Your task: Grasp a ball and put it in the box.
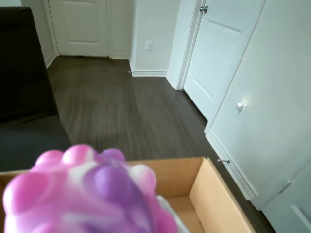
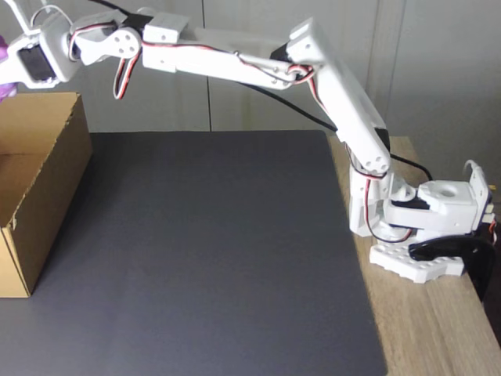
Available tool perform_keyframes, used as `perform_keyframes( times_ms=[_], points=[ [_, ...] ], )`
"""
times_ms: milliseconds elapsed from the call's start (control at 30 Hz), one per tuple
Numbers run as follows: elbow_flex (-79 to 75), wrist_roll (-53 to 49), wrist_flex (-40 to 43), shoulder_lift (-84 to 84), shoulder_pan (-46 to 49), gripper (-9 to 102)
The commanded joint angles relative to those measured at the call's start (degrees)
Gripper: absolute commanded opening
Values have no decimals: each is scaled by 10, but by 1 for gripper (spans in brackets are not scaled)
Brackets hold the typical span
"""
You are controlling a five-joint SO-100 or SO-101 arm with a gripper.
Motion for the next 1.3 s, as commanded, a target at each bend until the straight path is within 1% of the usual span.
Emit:
perform_keyframes(
  times_ms=[0, 100, 267, 400, 733, 800, 900, 967, 1033, 1167, 1267],
  points=[
    [-54, -1, -9, -7, 0, 24],
    [-80, 0, -9, -35, 1, 26],
    [-127, 0, -8, -77, 3, 36],
    [-156, 0, -8, -100, 3, 41],
    [-164, 2, -6, -107, -8, 42],
    [-164, 2, -2, -104, -9, 41],
    [-164, 6, 25, -93, -9, 37],
    [-164, 8, 62, -81, -9, 33],
    [-164, 9, 113, -64, -9, 26],
    [-164, 6, 208, -32, -7, 22],
    [-164, 4, 258, -6, -7, 16]
  ],
)
